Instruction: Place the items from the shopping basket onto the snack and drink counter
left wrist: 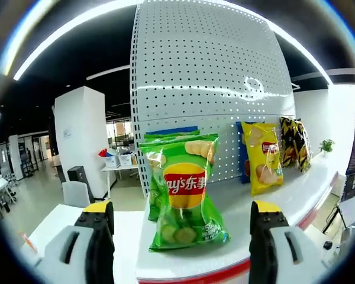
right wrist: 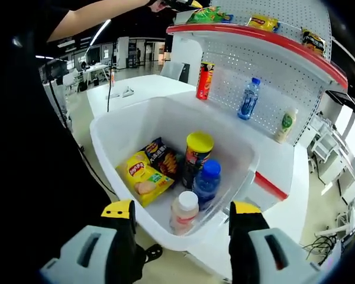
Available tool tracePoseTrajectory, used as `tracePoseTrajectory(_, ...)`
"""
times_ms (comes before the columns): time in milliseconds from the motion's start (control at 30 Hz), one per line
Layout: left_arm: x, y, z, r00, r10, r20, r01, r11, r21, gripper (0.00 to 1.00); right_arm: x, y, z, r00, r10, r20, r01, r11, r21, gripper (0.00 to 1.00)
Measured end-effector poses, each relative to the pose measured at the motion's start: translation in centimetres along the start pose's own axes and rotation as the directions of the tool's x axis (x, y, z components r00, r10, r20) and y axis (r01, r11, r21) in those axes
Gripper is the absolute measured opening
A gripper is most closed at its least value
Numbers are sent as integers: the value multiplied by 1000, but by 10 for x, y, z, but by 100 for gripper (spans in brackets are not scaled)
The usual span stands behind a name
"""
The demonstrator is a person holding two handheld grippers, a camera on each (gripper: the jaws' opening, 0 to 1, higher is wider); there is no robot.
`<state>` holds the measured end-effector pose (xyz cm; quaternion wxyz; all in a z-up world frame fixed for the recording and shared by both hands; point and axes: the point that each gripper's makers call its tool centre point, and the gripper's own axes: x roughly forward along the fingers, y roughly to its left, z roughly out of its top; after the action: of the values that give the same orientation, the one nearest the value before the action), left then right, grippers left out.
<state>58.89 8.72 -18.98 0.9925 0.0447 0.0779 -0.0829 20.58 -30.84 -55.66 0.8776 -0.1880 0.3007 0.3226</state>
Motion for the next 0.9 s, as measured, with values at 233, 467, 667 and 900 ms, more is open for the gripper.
tracePoseTrajectory(233,-13,-4,-1,1000,-13,5,13,999,46,95,8,-1,0,1000,15,-12,-15,1000,-15,63)
tracePoseTrajectory(467,-29,-6,1,1000,1,24,-2,999,54,95,14,3,9,999,47,-1,-47,998,-37,63)
tracePoseTrajectory(667,-40,-18,-2,998,-59,19,57,997,54,95,15,4,11,998,61,14,-60,998,-27,63)
tracePoseTrajectory(900,-54,-29,-1,997,-73,18,71,994,80,95,20,6,15,996,80,24,-80,997,-19,63)
